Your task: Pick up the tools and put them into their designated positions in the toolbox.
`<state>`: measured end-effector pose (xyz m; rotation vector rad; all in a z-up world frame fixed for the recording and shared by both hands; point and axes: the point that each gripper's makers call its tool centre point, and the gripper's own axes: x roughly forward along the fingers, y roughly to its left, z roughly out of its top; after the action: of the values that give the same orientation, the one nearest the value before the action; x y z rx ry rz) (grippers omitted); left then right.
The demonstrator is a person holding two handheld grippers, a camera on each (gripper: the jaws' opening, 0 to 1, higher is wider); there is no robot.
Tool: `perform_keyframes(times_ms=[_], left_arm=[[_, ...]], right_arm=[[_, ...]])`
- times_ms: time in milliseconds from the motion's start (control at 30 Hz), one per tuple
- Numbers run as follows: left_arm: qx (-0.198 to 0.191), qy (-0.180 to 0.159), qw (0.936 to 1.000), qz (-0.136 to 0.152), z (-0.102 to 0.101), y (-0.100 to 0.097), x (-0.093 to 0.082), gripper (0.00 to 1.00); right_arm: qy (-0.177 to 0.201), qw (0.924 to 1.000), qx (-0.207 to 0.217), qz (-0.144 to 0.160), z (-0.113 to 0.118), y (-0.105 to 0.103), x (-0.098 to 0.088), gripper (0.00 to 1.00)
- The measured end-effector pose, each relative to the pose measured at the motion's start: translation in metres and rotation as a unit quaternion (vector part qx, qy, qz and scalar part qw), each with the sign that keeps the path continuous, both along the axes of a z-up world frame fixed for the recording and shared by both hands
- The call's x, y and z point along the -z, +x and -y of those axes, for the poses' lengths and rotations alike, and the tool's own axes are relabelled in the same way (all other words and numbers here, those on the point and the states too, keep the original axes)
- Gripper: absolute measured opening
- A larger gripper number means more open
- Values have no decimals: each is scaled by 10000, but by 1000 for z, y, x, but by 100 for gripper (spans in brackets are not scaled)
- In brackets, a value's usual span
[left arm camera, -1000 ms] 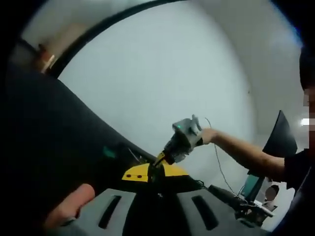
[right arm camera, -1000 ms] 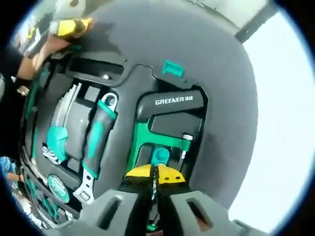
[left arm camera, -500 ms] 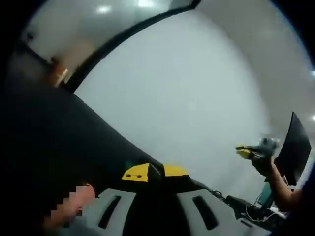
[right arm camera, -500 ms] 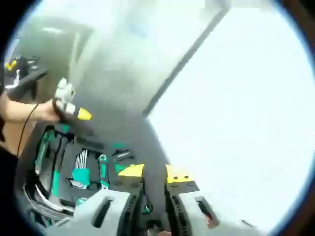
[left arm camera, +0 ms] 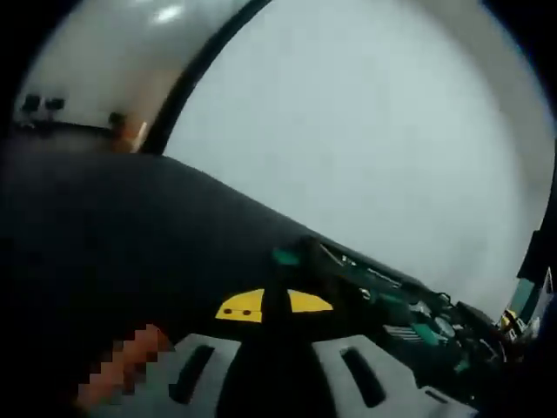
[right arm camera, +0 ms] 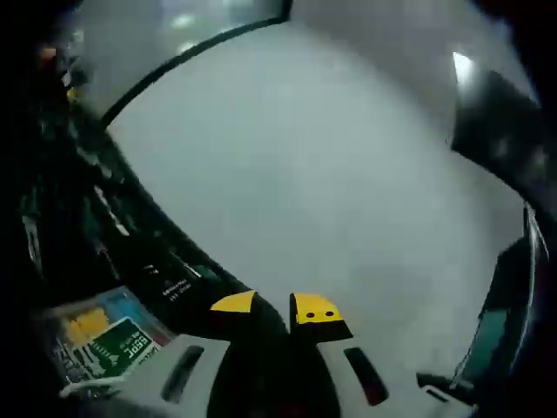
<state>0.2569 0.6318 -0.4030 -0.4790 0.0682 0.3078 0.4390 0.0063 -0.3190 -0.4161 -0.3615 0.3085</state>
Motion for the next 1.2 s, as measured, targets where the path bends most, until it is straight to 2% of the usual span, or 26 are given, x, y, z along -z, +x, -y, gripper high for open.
perform_keyframes(times_ms=[33,67,100,133,200,300,367,433,533,600,633,667,700,733,800,833,867,900,933,967,1000,1033,1067,1133,1167,1200], left_arm=[[220,79,9997,44,13,2,-1,10],[372,47,9993,58,20,5,-1,10],[546,-6,9985,-12,28,8,1,10],[587,-52,9982,-85,32,9,3,9],[435,-47,9990,-35,37,5,2,5],[435,-268,9987,-44,40,4,6,4],[386,-151,9991,-108,40,5,8,4],[456,65,9978,-482,35,9,19,4],[599,8,9974,-404,30,13,12,5],[872,282,9954,-274,28,17,-1,6],[1117,807,9889,-566,26,16,0,6],[1226,1140,9826,-804,22,15,2,6],[1341,1715,9709,-996,18,14,1,6],[1477,2120,9606,-1020,18,15,-1,6],[1551,2688,9439,-1127,11,16,-3,6],[1489,2724,9435,-1157,7,19,-2,6],[1549,2895,9373,-1171,7,20,-2,7],[1576,3329,9201,-1337,-1,23,-2,8],[1465,3604,9066,-1636,-9,21,3,10],[1173,3548,9034,-2102,-14,15,11,14],[1131,3348,9077,-2264,-12,12,15,14],[1352,3119,9143,-2202,7,12,15,14],[1461,3180,9121,-2138,17,12,11,14],[1631,3917,8809,-2097,24,15,-10,15],[1748,4256,8627,-2101,29,15,-20,15],[2024,4607,8367,-2161,38,15,-28,15]], right_arm=[[-88,9990,97,-434,7,7,9,13],[185,9976,94,-664,16,11,9,13],[656,9958,-57,-629,18,12,6,13],[730,9944,-188,-743,15,15,8,13],[563,9905,-452,-1172,9,24,28,13],[588,9900,-454,-1201,11,22,28,13],[737,9894,-254,-1222,19,25,29,13],[833,9884,-79,-1268,29,25,30,13],[1276,9804,-182,-1488,33,22,32,13],[1182,9780,-263,-1696,29,26,41,13],[1125,9785,-277,-1708,28,26,42,13],[1093,9787,-283,-1713,26,26,43,13],[1023,9795,-289,-1713,23,21,43,13],[945,9802,-283,-1714,22,20,44,13],[804,9815,-233,-1721,20,23,48,13],[749,9825,-193,-1693,20,24,48,13],[674,9845,-146,-1611,20,26,47,13],[656,9851,-126,-1585,20,26,46,13],[614,9857,-96,-1564,19,27,47,13],[581,9860,-77,-1558,19,28,47,13],[534,9863,-34,-1562,20,30,48,13],[519,9864,-19,-1561,20,30,49,13],[478,9867,8,-1551,20,31,49,13],[408,9871,33,-1545,19,32,50,13],[365,9873,50,-1549,18,32,51,13],[325,9869,74,-1576,18,33,52,12]])
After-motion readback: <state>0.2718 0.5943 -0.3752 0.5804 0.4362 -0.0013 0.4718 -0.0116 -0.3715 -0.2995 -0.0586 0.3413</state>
